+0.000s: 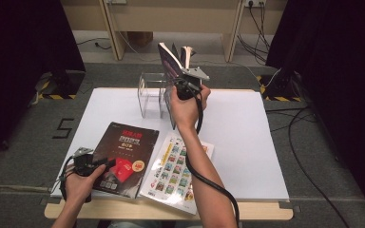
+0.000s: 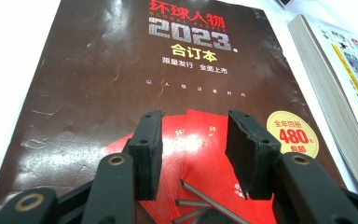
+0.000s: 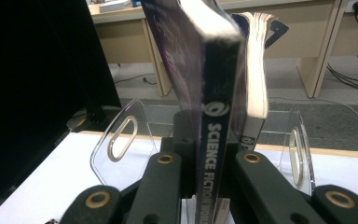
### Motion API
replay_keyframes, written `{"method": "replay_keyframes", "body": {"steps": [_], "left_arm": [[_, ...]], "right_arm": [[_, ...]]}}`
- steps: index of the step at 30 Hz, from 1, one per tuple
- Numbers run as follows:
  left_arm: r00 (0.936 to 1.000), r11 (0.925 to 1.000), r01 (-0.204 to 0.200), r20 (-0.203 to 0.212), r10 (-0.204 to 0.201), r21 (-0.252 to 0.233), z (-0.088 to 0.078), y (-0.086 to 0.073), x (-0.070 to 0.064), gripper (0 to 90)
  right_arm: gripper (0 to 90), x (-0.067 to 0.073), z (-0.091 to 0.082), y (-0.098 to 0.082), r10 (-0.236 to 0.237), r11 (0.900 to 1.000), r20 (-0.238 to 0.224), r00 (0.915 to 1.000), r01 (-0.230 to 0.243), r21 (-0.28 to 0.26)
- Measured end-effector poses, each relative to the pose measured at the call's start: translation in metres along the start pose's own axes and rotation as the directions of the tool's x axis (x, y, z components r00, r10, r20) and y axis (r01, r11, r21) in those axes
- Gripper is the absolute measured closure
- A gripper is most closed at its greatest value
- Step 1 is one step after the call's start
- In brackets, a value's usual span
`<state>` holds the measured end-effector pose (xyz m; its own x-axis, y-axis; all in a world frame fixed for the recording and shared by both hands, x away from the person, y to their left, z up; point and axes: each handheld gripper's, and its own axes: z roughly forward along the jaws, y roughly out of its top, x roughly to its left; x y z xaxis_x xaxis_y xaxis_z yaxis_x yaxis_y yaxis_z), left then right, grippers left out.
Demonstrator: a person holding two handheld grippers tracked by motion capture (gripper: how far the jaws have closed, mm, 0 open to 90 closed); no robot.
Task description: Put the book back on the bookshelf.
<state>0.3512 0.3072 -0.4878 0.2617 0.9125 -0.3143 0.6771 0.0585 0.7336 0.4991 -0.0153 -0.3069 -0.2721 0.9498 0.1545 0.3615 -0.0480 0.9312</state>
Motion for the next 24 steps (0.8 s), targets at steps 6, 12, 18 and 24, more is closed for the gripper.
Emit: {"method": "replay_keyframes", "body": {"steps": [6, 12, 18, 24], "left_arm": [[1.0000, 1.0000, 0.000, 0.000, 0.000, -0.003, -0.001, 0.000, 0.001, 55.6], [1.0000, 1.0000, 0.001, 0.000, -0.001, -0.002, -0.001, 0.001, 0.001, 55.6], [1.0000, 1.0000, 0.002, -0.002, -0.002, -0.004, -0.001, 0.001, 0.002, 55.6], [1.0000, 1.0000, 0.003, -0.002, -0.003, -0.006, -0.001, 0.001, 0.001, 55.7]], "right_arm": [[84.6, 0.000, 0.002, 0.001, 0.011, 1.000, 0.002, 0.9999, -0.011, -0.011], [84.6, 0.000, 0.006, 0.001, 0.024, 0.999, 0.011, 0.9997, -0.023, -0.033], [84.6, -0.001, 0.010, 0.001, 0.031, 0.999, 0.014, 0.9994, -0.030, -0.038], [84.6, -0.002, 0.013, 0.001, 0.041, 0.998, 0.018, 0.9990, -0.040, -0.040]]}}
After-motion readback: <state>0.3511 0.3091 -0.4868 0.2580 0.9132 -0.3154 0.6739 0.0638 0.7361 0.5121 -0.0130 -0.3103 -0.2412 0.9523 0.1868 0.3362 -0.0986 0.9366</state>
